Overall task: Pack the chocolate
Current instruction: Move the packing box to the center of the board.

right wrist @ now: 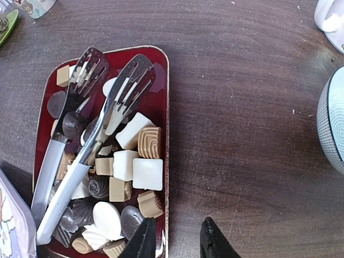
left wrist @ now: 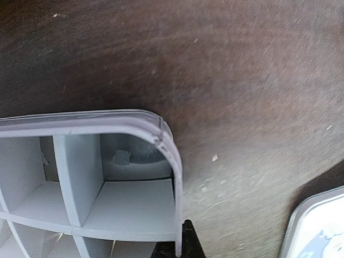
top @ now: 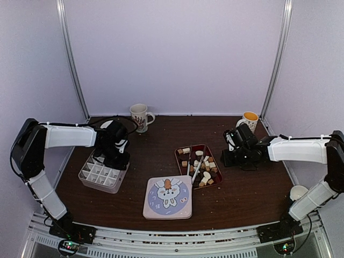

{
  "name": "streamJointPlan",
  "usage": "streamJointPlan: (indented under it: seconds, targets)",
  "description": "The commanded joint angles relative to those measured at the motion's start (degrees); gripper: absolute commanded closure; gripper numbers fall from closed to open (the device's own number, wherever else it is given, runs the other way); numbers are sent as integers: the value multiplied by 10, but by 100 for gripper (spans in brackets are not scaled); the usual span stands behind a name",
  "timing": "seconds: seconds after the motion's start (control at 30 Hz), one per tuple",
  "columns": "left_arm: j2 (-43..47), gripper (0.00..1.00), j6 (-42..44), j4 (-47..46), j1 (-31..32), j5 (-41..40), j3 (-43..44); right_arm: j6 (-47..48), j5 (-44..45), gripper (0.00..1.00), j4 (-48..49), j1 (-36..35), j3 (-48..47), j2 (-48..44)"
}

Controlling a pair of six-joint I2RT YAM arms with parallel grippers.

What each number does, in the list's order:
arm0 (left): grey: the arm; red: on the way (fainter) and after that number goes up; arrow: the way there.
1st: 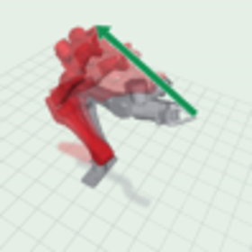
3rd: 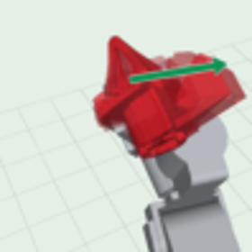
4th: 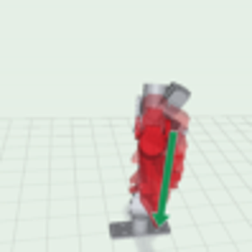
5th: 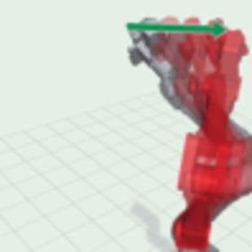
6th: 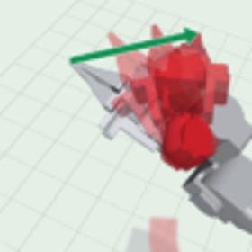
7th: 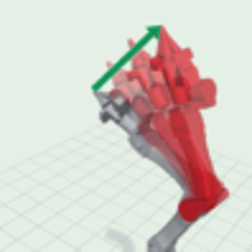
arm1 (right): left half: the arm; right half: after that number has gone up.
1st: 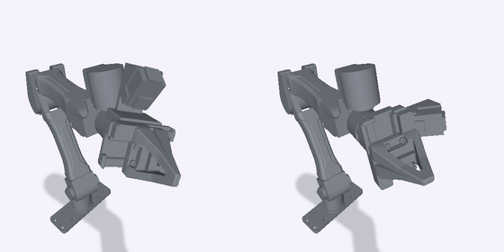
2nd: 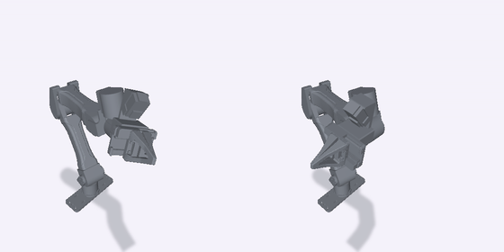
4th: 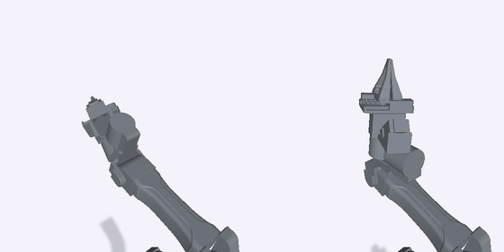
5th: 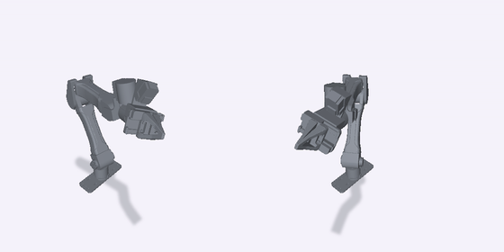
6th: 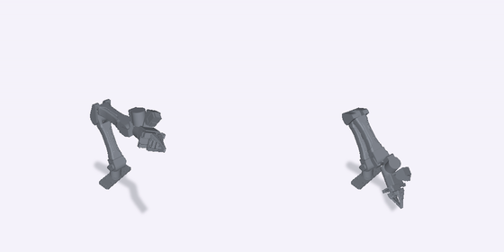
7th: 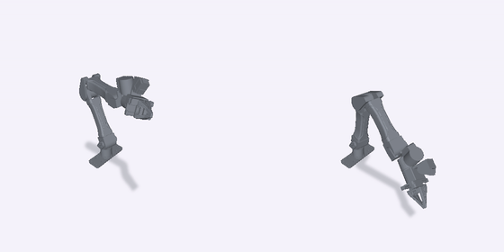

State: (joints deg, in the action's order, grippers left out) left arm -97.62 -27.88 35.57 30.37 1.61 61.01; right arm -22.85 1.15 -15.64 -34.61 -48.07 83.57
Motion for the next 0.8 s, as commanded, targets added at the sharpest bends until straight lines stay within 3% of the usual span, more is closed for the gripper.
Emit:
streamJointPlan:
  seconds: [0.0,0.2,0.33,0.53,0.63,0.77]
  targets:
    - [-8,96,-103,-104,8,82,15,1,-9,70,15,3,4,-10]
    - [-58,94,-144,-150,42,98,77,9,-64,71,28,3,15,-18]
    - [-73,90,-221,-287,45,134,38,-1,-160,69,48,0,31,-22]
    - [-92,79,-241,-316,55,123,52,-86,-274,51,150,-19,119,-63]
    - [-91,70,-268,-376,55,139,29,-148,-335,40,223,-30,162,-66]
    - [-101,61,-297,-444,56,163,8,-214,-390,34,301,-48,173,-31]
